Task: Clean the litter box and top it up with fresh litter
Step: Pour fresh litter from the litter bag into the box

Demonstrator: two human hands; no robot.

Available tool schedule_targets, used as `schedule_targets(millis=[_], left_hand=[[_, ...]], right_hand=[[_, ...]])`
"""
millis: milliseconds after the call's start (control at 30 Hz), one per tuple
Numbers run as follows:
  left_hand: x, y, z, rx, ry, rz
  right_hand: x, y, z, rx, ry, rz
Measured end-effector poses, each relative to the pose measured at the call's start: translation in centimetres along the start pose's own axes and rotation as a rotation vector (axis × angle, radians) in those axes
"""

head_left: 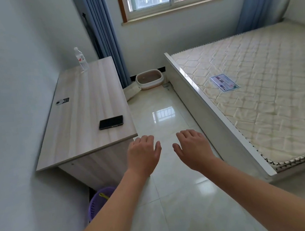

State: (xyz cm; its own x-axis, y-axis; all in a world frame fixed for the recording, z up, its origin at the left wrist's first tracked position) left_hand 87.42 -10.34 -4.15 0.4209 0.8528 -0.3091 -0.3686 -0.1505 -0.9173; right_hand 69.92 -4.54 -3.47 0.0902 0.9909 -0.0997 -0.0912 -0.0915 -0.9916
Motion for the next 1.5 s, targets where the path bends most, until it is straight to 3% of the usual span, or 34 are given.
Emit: schedule_targets(millis=[300, 767, 1167, 1500], left_hand=[[-4.3, 1.9, 2.6, -0.002, 0.029, -0.046], [-18.6, 6.7, -3.1, 0.104, 0.041, -0.019], [-27.3, 8.0, -9.0, 0.065, -0.020, -0.018], [-39.5, 11.6, -7.8, -0.009, -0.068, -0.018]], right_hand=[[-3.2, 0.1, 3.9, -0.010, 0.013, -0.010], [-16.9, 1.3, 5.0, 0.116, 0.109, -0.053], [-28.1, 2.5, 4.1, 0.072, 0.033, -0.048], [-40.9, 5.9, 10.5, 0.007, -0.048, -0.022]])
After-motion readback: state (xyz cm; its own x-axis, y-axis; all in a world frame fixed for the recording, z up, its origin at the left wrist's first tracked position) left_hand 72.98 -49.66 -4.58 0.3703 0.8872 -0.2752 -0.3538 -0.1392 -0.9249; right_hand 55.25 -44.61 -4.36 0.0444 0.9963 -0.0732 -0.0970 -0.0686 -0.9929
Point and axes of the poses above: each hand's wrist, its own x-axis away from the middle knuckle, its own y-axis out of the palm, z = x × y, the point moved 2 cm from there along -x, towards the middle knuckle, and after that the axes turned 13 degrees about x, right-handed, at the moved point
